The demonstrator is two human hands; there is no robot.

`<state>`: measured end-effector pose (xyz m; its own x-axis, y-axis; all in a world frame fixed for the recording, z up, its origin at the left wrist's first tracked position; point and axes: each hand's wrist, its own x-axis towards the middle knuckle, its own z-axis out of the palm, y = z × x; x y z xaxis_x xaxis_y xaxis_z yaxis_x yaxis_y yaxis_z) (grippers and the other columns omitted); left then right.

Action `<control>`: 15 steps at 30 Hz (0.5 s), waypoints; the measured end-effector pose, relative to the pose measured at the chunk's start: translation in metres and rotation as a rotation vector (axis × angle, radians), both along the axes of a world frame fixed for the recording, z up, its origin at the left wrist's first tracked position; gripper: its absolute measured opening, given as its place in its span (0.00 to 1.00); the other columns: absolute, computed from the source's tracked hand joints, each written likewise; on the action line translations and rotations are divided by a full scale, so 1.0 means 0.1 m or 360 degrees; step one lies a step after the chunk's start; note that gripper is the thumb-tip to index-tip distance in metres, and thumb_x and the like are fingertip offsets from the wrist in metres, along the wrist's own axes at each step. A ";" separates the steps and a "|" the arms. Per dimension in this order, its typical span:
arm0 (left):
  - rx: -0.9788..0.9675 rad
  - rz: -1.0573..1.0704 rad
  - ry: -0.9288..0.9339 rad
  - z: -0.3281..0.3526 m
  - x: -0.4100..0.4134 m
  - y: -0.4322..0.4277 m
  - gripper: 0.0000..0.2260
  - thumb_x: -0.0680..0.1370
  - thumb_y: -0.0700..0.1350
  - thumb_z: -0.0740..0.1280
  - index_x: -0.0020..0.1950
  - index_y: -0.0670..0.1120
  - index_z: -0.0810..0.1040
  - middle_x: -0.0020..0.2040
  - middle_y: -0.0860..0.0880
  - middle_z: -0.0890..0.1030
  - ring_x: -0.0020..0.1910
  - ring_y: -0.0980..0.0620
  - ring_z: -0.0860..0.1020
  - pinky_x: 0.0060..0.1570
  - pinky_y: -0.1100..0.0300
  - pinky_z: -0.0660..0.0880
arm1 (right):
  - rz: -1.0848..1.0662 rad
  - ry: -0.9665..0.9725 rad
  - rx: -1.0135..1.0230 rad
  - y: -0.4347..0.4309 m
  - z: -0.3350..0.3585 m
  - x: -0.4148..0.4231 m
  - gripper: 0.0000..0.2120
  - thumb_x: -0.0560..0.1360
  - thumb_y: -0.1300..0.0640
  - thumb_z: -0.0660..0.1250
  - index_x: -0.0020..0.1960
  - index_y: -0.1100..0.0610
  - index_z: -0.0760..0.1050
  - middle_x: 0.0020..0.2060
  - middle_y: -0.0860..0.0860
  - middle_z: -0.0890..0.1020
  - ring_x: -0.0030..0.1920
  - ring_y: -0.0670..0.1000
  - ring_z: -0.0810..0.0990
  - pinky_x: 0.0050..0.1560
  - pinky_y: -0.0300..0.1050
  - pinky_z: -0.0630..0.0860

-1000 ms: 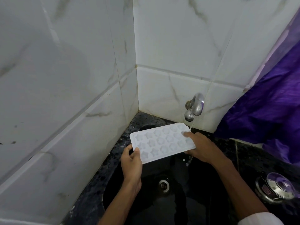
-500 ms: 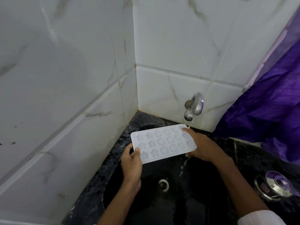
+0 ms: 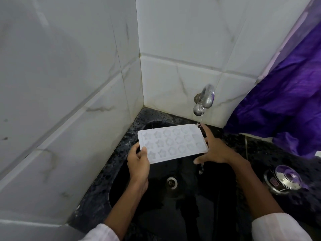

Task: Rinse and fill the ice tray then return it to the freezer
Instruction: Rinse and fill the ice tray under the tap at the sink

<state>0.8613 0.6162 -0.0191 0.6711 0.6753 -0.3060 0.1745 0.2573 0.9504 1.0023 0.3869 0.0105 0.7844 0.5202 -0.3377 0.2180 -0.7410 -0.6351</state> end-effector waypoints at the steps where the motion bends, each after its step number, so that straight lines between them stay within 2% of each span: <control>1: 0.0003 0.0006 -0.0003 -0.01 0.00 0.02 0.12 0.84 0.43 0.61 0.66 0.47 0.76 0.54 0.46 0.85 0.51 0.48 0.84 0.54 0.45 0.82 | -0.0108 0.0047 0.0133 -0.01 -0.03 -0.03 0.64 0.61 0.46 0.82 0.80 0.44 0.39 0.66 0.44 0.72 0.65 0.48 0.73 0.67 0.47 0.70; 2: 0.0013 0.0009 -0.0007 -0.02 0.01 0.03 0.12 0.84 0.43 0.60 0.66 0.46 0.75 0.55 0.46 0.85 0.50 0.49 0.84 0.52 0.47 0.82 | -0.0242 0.0083 0.0260 -0.01 -0.06 -0.07 0.58 0.65 0.45 0.80 0.80 0.47 0.43 0.65 0.44 0.74 0.63 0.49 0.76 0.65 0.49 0.73; 4: 0.0059 0.0011 -0.0022 -0.04 -0.01 0.06 0.11 0.84 0.42 0.60 0.66 0.45 0.75 0.54 0.47 0.84 0.49 0.51 0.84 0.47 0.52 0.81 | -0.0497 0.0123 0.0528 -0.01 -0.12 -0.13 0.39 0.75 0.50 0.73 0.79 0.52 0.56 0.64 0.48 0.78 0.57 0.48 0.81 0.57 0.48 0.80; 6: 0.0132 -0.0006 -0.0045 -0.05 -0.04 0.09 0.11 0.84 0.41 0.60 0.65 0.45 0.75 0.53 0.49 0.84 0.48 0.54 0.83 0.44 0.58 0.78 | -0.0595 0.0049 0.0629 -0.01 -0.15 -0.18 0.22 0.79 0.57 0.68 0.72 0.52 0.69 0.61 0.51 0.81 0.54 0.46 0.82 0.51 0.43 0.82; 7: 0.0171 -0.0031 -0.0050 -0.06 -0.05 0.10 0.11 0.84 0.41 0.60 0.65 0.46 0.75 0.52 0.51 0.84 0.48 0.55 0.83 0.44 0.58 0.78 | -0.0611 -0.0002 0.0630 -0.01 -0.17 -0.21 0.18 0.79 0.59 0.67 0.69 0.52 0.73 0.58 0.50 0.82 0.54 0.45 0.82 0.50 0.40 0.81; 9: 0.0260 -0.0097 -0.0051 -0.09 -0.09 0.14 0.10 0.84 0.41 0.60 0.64 0.48 0.75 0.51 0.53 0.84 0.49 0.56 0.83 0.45 0.58 0.78 | -0.0662 -0.0038 0.0663 -0.02 -0.22 -0.25 0.15 0.78 0.61 0.68 0.64 0.52 0.76 0.55 0.49 0.83 0.53 0.45 0.83 0.47 0.38 0.81; 11: 0.0397 -0.0169 -0.0043 -0.12 -0.14 0.18 0.09 0.84 0.41 0.62 0.62 0.49 0.76 0.52 0.54 0.84 0.50 0.57 0.83 0.48 0.59 0.79 | -0.0746 -0.0024 0.0726 -0.02 -0.27 -0.29 0.13 0.77 0.62 0.69 0.61 0.53 0.77 0.54 0.49 0.83 0.51 0.45 0.83 0.47 0.40 0.82; 15: 0.0667 -0.0219 -0.0043 -0.15 -0.23 0.25 0.09 0.81 0.38 0.66 0.58 0.50 0.78 0.51 0.58 0.83 0.49 0.67 0.81 0.48 0.72 0.77 | -0.0826 -0.0074 0.0764 -0.05 -0.36 -0.36 0.09 0.75 0.63 0.71 0.53 0.52 0.78 0.52 0.47 0.84 0.54 0.46 0.82 0.54 0.45 0.81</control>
<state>0.8387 0.6412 -0.0343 0.7676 0.6409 -0.0057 0.1537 -0.1754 0.9724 0.9666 0.3819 -0.0257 0.9795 0.1580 -0.1249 -0.0528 -0.3971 -0.9163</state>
